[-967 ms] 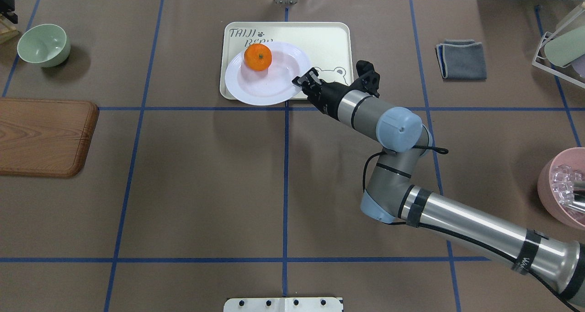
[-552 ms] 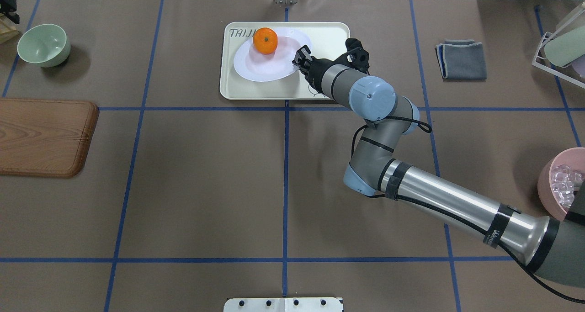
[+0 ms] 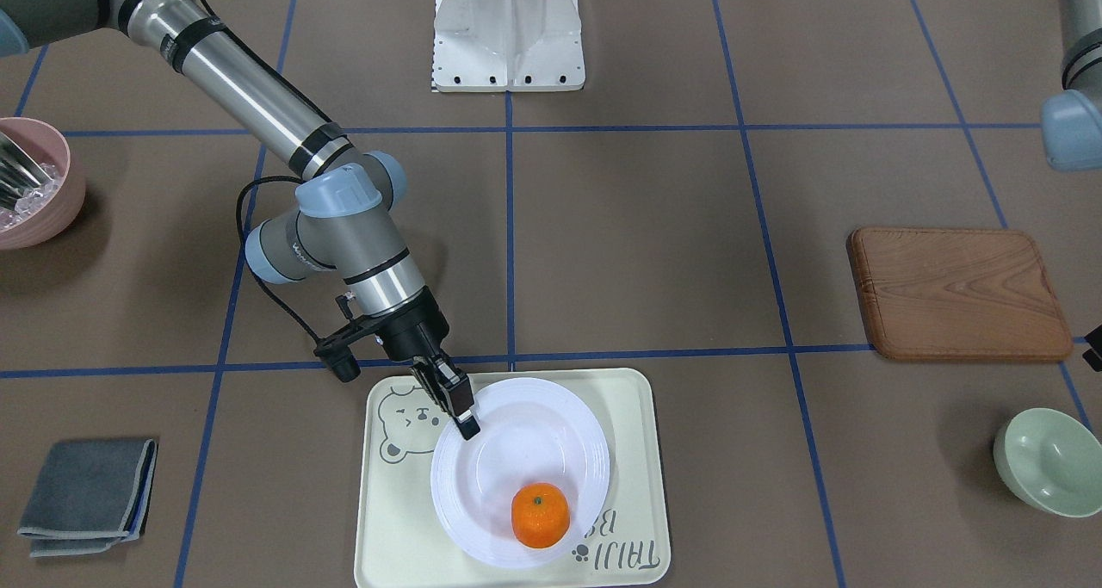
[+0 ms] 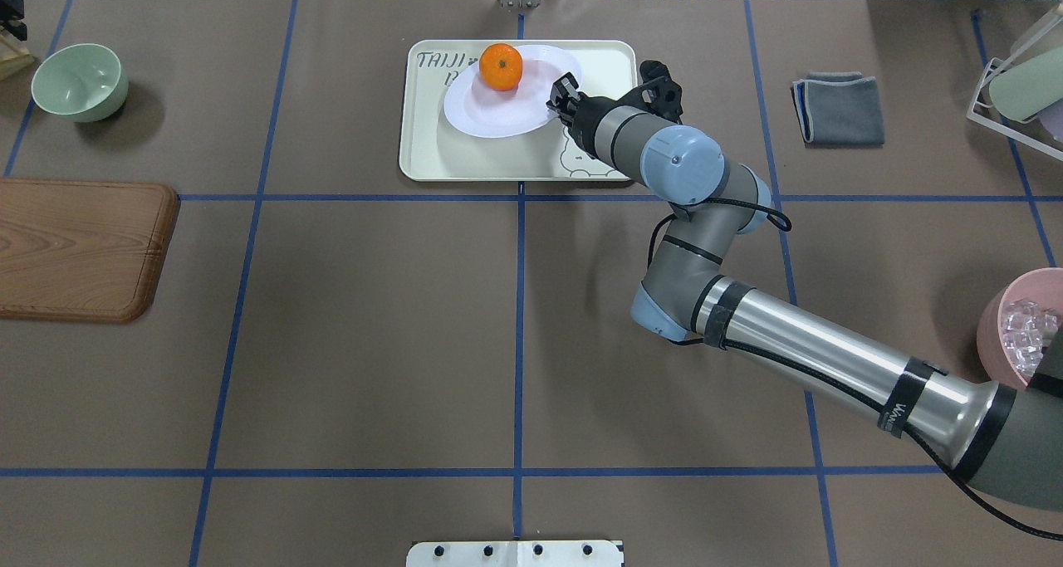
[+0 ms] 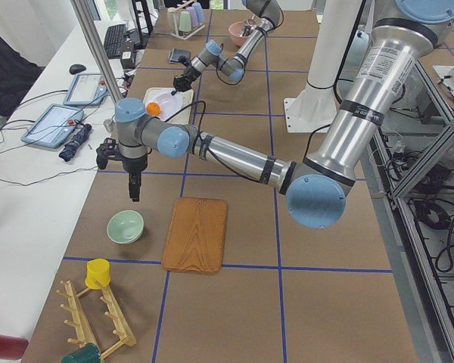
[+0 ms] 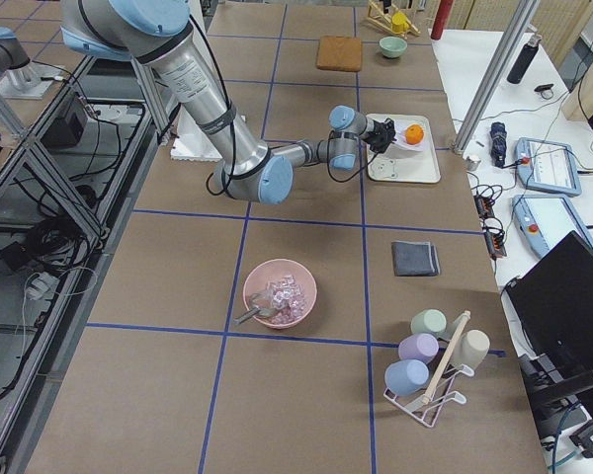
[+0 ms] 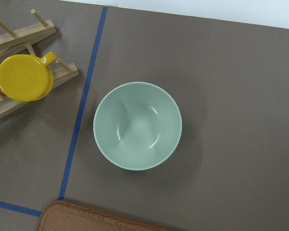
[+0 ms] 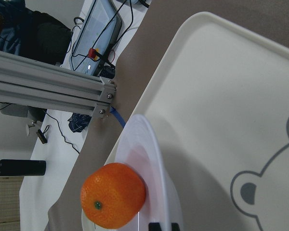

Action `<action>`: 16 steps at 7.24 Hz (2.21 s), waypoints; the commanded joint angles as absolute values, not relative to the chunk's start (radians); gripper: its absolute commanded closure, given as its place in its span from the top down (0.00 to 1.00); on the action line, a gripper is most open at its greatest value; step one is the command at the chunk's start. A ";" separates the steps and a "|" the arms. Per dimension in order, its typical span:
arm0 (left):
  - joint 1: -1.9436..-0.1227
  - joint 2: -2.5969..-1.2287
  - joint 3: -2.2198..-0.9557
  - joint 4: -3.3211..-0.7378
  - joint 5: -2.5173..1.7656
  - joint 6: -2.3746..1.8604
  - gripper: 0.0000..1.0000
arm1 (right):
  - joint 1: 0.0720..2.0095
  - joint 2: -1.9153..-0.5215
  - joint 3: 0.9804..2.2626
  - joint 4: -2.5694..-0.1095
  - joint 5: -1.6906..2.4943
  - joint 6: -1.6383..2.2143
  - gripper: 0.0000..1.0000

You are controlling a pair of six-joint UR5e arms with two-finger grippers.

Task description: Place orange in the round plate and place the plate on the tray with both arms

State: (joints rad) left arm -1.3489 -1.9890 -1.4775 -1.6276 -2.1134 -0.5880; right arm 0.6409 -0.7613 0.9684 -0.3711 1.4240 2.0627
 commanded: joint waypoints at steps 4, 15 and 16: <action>-1.348 -1.994 -1.486 -1.626 -2.102 -0.589 0.99 | 0.660 -0.909 1.198 -0.568 1.575 1.871 1.00; -1.359 -1.876 -1.516 -1.652 -2.203 -0.376 0.99 | 1.444 -1.313 1.706 -1.788 2.241 0.128 1.00; -1.364 -1.835 -1.523 -1.695 -2.212 -0.376 0.99 | 1.513 -1.400 1.698 -1.796 2.253 -0.075 1.00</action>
State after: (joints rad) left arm -1.3591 -1.8775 -1.5161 -1.6607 -2.1994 -0.3881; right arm 1.4193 -1.3095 1.7041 -1.7351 2.2478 0.2162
